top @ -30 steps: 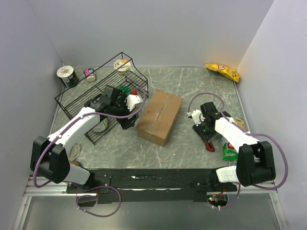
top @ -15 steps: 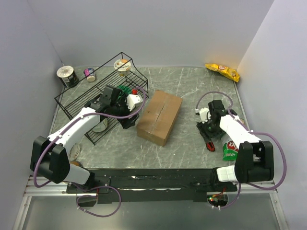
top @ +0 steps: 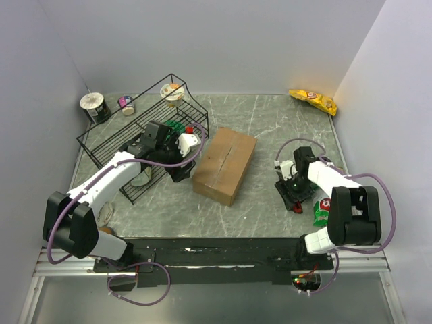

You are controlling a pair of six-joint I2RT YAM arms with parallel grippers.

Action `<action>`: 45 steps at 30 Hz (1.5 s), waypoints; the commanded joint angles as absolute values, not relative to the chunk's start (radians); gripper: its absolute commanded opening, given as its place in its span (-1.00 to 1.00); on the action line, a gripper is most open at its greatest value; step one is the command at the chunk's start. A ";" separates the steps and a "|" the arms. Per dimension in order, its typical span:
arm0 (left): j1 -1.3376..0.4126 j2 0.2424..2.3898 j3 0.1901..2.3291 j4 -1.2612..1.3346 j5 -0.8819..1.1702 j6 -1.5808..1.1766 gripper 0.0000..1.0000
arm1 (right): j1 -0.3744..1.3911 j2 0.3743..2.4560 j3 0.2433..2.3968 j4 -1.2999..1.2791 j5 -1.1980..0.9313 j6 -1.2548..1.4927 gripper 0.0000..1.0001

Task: Unpack the express box
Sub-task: Pick up the knife from the center of the board.

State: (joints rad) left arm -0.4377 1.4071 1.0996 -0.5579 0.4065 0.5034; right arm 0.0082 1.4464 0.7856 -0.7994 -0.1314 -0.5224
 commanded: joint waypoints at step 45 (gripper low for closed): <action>-0.548 1.706 1.947 -0.718 0.899 0.303 0.83 | 0.687 0.853 0.584 0.411 0.226 -1.604 -1.00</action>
